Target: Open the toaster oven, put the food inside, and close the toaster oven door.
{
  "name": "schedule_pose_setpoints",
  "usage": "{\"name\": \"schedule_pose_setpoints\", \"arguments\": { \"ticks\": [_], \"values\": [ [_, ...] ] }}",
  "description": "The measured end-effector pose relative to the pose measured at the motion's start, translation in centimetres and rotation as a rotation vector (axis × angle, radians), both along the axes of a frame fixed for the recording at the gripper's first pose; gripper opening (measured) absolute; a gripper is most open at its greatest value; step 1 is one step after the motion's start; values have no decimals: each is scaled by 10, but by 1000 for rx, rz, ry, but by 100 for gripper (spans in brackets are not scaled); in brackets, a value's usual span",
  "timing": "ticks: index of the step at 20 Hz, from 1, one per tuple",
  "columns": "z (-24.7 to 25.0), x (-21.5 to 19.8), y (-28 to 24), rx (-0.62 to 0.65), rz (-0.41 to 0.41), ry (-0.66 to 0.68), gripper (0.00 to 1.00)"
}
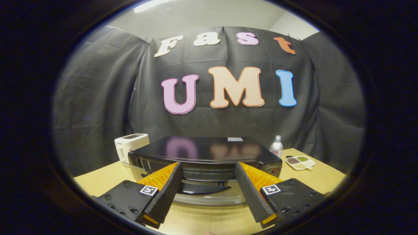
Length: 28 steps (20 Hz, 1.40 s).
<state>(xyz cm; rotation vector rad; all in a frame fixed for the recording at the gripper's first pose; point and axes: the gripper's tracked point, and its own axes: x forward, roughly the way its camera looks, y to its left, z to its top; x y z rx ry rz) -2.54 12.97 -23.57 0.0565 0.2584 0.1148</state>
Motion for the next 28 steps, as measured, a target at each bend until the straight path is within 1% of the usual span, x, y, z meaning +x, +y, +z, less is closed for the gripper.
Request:
{"name": "schedule_pose_setpoints", "arguments": {
  "ticks": [6,13,19,27,28],
  "values": [
    [-17,-54,-5,31,7,67,100],
    [-46,-95,-8,32,-8,112,100],
    [-72,-116,-10,29,-21,156,100],
    [-135,-137,-13,16,-24,316,99],
    [-137,-140,-13,11,-24,320,99]
  ]
}}
